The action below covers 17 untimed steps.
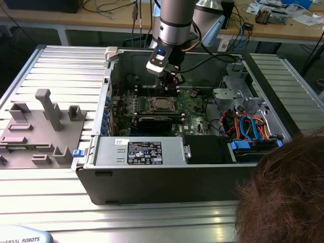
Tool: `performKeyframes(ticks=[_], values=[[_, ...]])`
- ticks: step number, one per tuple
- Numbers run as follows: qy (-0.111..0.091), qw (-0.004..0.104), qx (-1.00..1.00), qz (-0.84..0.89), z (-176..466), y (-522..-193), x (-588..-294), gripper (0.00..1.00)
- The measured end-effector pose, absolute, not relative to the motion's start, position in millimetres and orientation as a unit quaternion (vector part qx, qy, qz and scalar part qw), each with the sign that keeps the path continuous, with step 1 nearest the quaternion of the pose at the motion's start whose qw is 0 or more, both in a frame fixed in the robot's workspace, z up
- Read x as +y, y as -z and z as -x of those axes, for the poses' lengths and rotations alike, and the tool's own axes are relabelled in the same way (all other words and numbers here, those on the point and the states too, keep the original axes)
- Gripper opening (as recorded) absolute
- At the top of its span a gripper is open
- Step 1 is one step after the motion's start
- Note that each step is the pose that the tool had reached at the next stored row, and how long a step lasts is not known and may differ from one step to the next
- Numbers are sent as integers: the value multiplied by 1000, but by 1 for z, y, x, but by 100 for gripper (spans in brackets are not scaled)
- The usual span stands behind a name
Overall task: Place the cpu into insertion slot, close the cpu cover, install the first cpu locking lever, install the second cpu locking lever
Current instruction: 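Install the first cpu locking lever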
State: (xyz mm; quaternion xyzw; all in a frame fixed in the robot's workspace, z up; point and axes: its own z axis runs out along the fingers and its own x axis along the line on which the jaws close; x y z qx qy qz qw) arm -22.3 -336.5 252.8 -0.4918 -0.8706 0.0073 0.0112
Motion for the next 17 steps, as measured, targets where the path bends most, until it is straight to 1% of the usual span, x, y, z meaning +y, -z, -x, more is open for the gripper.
performKeyframes(ticks=[17], values=[[-8, 11, -879, 477, 22, -253, -337, 11]])
